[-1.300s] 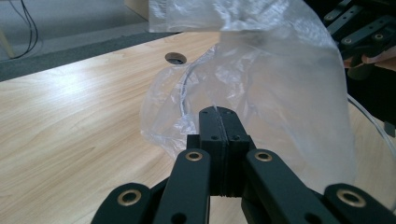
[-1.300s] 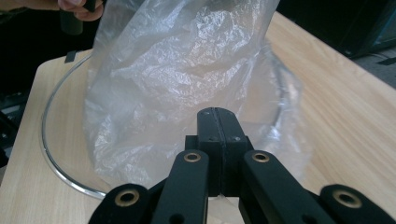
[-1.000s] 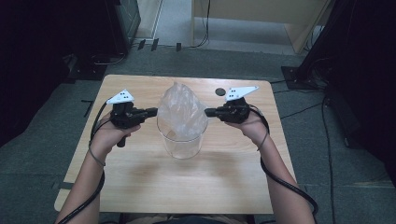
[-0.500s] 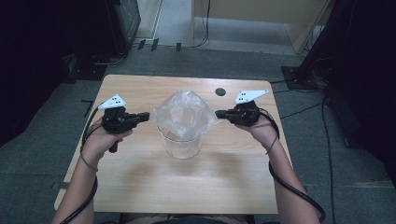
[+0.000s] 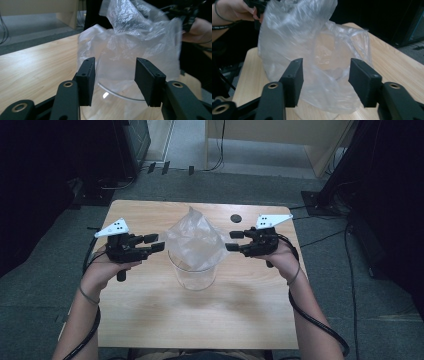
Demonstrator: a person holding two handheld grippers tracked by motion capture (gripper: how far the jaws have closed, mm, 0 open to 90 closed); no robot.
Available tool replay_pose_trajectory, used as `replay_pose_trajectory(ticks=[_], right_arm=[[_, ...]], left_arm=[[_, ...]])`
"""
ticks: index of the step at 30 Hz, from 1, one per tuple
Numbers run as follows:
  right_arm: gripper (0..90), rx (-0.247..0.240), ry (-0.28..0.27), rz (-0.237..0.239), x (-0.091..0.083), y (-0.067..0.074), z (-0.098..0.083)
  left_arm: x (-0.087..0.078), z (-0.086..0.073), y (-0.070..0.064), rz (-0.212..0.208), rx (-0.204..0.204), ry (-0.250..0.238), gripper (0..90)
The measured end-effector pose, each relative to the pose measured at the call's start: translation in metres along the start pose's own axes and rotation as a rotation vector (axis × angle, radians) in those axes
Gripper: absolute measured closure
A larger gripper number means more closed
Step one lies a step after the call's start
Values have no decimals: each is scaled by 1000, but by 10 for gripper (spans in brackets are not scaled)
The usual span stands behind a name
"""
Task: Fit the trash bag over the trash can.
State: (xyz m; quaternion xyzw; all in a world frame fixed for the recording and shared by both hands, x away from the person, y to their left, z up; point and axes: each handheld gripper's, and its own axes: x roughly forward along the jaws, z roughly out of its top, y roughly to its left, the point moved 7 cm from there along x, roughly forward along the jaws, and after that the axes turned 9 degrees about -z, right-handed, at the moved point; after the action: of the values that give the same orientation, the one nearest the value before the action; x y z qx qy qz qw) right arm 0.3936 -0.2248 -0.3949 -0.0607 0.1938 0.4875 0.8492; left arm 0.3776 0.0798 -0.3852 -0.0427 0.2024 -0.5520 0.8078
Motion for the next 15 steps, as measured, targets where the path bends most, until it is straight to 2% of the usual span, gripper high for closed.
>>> replay_pose_trajectory(ticks=[3,7,10,12,15], right_arm=[[412,9,-7,-13,-2,0,4],[409,53,-54,14,-2,4,12],[396,70,-76,22,4,7,16],[383,80,-74,24,10,8,17],[358,87,-73,46,18,12,18]], left_arm=[[-1,4,-2,3,11,-12,467],[3,5,-2,10,27,-10,436],[8,4,1,16,19,-3,432],[12,6,1,12,7,-8,435],[16,8,-1,1,10,-5,451]])
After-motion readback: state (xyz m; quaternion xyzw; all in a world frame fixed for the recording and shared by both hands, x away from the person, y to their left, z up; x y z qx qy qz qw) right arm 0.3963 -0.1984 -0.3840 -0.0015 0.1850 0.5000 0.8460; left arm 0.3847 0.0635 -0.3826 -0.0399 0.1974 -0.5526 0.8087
